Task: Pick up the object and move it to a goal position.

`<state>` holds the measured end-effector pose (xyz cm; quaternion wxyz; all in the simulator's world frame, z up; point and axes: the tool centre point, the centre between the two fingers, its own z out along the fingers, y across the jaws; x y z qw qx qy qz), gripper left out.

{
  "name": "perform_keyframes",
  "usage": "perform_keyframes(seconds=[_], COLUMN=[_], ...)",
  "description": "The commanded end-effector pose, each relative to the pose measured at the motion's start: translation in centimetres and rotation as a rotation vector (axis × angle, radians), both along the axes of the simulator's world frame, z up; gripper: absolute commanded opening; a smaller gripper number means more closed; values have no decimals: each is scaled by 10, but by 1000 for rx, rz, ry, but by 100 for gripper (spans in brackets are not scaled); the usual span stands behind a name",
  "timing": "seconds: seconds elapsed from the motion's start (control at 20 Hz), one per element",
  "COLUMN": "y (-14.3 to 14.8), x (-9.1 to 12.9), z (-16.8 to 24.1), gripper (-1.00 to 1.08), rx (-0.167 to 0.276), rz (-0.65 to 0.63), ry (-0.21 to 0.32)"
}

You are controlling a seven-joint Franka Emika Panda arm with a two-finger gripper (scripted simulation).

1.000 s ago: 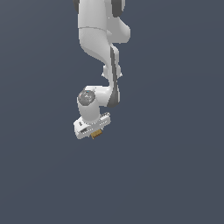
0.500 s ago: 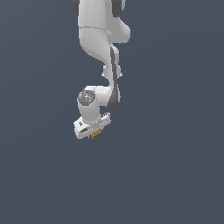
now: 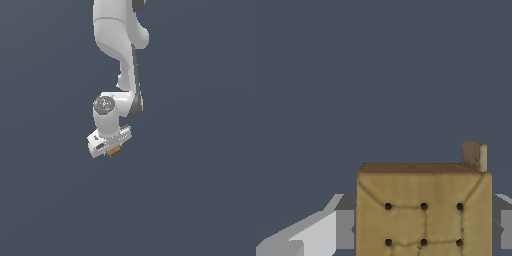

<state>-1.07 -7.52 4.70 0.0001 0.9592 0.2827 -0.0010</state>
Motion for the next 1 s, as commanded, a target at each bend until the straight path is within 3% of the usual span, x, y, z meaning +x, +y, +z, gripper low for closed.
perform_keyframes(seconds=[0.0, 0.5, 0.95], y=[13, 64, 77], x=[5, 24, 31], z=[19, 95, 115], gripper=[-100, -100, -100], rx=[0, 0, 1], rz=[1, 2, 1], ry=[-2, -2, -2])
